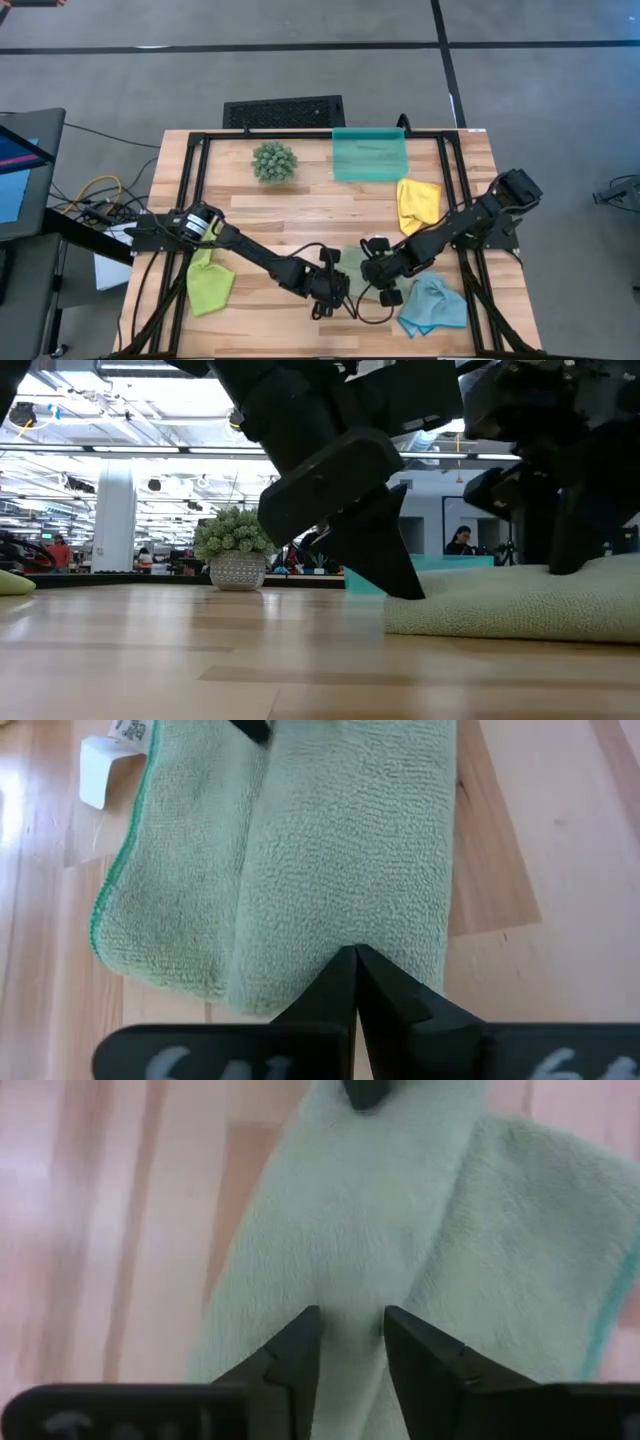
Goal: Roll microfiber towels into tight, uniform cylinder then place into a basket
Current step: Roll the dark green microfiber cloth
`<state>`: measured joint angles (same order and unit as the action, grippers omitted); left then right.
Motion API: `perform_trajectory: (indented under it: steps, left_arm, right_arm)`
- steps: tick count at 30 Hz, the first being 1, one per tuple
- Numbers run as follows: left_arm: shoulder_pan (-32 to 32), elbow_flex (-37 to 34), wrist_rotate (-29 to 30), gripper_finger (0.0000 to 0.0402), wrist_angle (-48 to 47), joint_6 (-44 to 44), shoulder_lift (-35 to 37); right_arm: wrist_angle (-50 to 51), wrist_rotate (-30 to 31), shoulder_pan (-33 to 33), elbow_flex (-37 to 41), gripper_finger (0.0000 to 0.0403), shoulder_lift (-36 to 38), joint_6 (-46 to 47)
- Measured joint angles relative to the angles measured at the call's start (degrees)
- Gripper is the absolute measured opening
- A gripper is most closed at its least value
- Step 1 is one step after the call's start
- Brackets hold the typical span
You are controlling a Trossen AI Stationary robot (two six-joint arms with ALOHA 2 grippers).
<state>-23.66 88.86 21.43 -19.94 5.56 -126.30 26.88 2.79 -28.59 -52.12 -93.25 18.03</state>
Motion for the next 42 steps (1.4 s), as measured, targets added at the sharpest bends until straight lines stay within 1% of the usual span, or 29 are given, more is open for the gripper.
perform_trajectory:
  steps: [4,7,11,14,16,19,24,28,30,36,42]
  left_arm:
    - [0.0,0.0,0.0,0.0002,-0.1,0.4,0.0]
    - [0.0,0.0,0.0,0.0002,0.3,0.5,0.0]
    - [0.0,0.0,-0.1,0.0002,0.3,0.5,0.0]
    - [0.0,0.0,-0.1,0.0002,0.4,0.5,0.0]
    - [-0.1,0.0,-0.1,0.0002,0.7,0.5,0.0]
    - [-0.6,0.3,0.0,0.0002,1.0,0.6,0.0]
    - [-0.8,3.4,-0.2,0.0002,1.6,3.3,-0.1]
    - [0.7,4.0,0.5,0.0002,4.9,2.5,-0.1]
    - [1.9,4.0,0.3,0.0002,4.9,2.6,-0.1]
    - [4.7,-0.3,-2.8,0.0002,4.6,6.5,-0.1]
    - [5.7,-3.1,-4.7,0.0002,5.8,9.1,0.2]
  right_arm:
    - [4.3,2.8,-2.1,0.0,0.0116,3.1,4.3]
    - [5.1,3.7,-4.7,0.0,0.0109,4.5,7.0]
    - [3.1,3.7,-8.7,0.0,0.0097,5.2,7.5]
    - [2.2,3.7,-10.4,-0.1,0.0084,4.5,9.1]
    - [2.4,3.7,-10.5,0.4,0.0075,3.4,11.0]
    - [2.2,3.5,-10.5,3.4,0.0061,2.9,14.2]
    - [-2.7,3.1,-10.8,8.7,0.0043,3.3,18.4]
    - [-4.2,2.4,-10.8,9.8,0.0032,3.4,19.6]
    - [-4.3,2.3,-10.8,9.8,0.0028,3.4,19.7]
    - [-4.6,2.1,-10.8,9.8,0.0023,3.4,19.5]
    - [-4.3,3.5,-10.8,9.8,0.0038,3.4,20.0]
